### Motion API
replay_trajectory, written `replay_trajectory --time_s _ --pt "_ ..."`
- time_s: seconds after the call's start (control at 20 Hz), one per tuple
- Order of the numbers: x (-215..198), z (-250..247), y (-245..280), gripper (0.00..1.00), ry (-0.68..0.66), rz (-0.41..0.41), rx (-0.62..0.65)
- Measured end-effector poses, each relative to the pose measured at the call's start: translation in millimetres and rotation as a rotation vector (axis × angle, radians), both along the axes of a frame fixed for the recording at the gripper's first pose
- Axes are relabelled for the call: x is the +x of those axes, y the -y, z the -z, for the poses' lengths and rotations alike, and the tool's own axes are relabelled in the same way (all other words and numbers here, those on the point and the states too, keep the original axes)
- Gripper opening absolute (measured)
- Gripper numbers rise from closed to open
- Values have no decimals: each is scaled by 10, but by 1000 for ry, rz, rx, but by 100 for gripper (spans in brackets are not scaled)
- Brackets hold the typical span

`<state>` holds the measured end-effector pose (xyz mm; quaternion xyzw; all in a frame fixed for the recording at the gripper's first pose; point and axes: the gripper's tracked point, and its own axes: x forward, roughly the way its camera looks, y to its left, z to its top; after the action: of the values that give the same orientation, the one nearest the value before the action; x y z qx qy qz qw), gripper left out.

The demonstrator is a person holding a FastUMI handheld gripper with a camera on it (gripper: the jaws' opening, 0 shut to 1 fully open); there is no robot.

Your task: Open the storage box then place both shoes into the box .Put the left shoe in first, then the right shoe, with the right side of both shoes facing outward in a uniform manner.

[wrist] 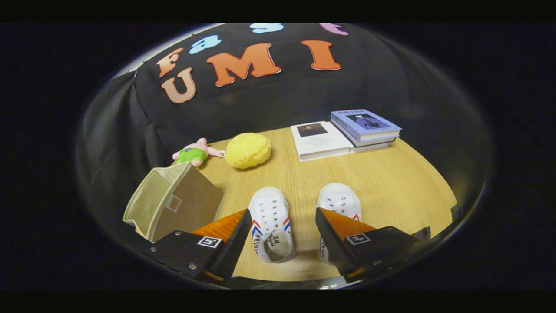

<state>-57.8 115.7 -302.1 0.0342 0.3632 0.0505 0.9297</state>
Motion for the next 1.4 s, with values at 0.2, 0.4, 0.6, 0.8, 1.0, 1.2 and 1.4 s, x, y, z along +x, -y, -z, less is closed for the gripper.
replay_trajectory --time_s 0.2,0.4,0.6,0.8,1.0,1.2,1.4 --pt "22 514 16 77 -60 -32 -61" --pt "51 963 -32 71 -143 -45 -70" --pt "60 1029 -150 39 -179 -34 17" --pt "67 1024 -119 4 -197 34 81" --pt "40 925 -228 0 -212 107 196" --pt "98 673 -220 0 -180 126 159" --pt "215 306 -363 0 -142 138 221"
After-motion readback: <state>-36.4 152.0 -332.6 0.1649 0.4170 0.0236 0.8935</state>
